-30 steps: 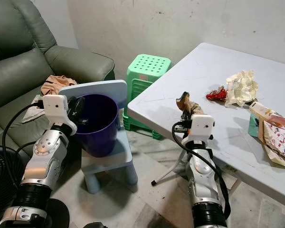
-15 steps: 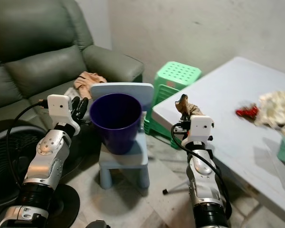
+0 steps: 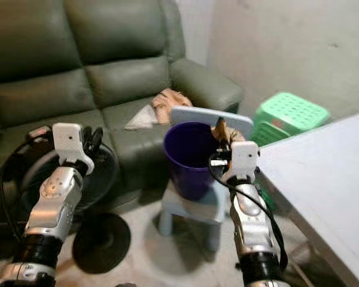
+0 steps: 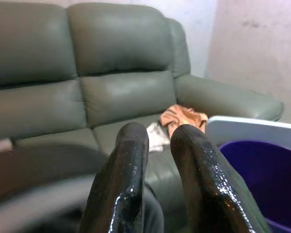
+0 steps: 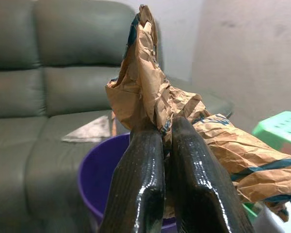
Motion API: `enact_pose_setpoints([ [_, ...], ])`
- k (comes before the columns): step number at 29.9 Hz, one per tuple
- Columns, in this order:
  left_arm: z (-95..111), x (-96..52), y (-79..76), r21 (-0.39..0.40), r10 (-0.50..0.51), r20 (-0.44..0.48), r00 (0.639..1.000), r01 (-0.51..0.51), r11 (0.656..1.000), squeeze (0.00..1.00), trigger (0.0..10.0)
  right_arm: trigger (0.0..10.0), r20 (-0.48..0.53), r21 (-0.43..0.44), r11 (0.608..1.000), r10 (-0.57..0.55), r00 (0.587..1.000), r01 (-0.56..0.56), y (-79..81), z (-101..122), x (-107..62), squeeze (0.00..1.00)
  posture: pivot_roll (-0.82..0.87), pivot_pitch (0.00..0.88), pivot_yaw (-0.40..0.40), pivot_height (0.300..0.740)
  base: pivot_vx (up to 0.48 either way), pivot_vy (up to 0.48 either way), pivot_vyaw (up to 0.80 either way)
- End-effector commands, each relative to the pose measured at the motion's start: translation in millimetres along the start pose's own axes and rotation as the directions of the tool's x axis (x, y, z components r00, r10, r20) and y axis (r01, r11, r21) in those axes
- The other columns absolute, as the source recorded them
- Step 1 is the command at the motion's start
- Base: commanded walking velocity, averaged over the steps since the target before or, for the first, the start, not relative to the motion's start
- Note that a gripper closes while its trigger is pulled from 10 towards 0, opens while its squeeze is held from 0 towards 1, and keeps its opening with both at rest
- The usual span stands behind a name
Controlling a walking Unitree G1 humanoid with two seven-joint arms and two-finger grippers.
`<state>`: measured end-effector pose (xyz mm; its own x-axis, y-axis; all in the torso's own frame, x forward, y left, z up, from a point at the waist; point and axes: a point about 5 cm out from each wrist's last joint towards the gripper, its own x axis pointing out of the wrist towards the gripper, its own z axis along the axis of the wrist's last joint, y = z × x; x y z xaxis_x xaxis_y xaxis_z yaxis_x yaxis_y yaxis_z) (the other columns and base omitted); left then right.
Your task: Picking trash to rubbish bin
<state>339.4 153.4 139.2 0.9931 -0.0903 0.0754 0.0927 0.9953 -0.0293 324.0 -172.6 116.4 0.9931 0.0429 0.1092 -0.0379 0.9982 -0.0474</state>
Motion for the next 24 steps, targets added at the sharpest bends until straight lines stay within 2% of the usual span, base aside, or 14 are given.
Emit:
enact_pose_setpoints([
  [1,3.1,1.2,-0.9,0.012,-0.008,0.006,1.000,0.008,1.000,0.00,10.0,10.0,-0.001,0.010,1.000,0.006,1.000,-0.006,0.2,2.0,2.0,0.00,0.15,0.000,-0.031,0.715,0.000,0.000,0.80],
  [5,2.8,2.2,-1.3,-0.006,-0.005,0.001,1.000,0.005,1.000,0.00,10.0,10.0,0.007,0.053,0.999,0.001,1.000,-0.001,0.3,3.2,2.9,0.00,0.14,0.000,-0.032,0.715,0.000,0.000,0.20],
  [9,2.8,2.5,-0.8,-0.029,0.000,0.003,1.000,0.000,1.000,0.00,10.0,10.0,0.010,0.050,0.999,0.007,1.000,-0.008,0.5,4.0,3.1,0.00,0.14,0.000,-0.030,0.715,0.000,0.000,0.00],
  [24,4.3,5.0,-0.5,-0.028,-0.004,0.002,1.000,0.004,1.000,0.00,10.0,10.0,0.016,0.063,0.998,0.019,1.000,-0.020,1.6,4.7,2.7,0.00,0.13,0.000,-0.023,0.715,0.280,0.000,0.00],
])
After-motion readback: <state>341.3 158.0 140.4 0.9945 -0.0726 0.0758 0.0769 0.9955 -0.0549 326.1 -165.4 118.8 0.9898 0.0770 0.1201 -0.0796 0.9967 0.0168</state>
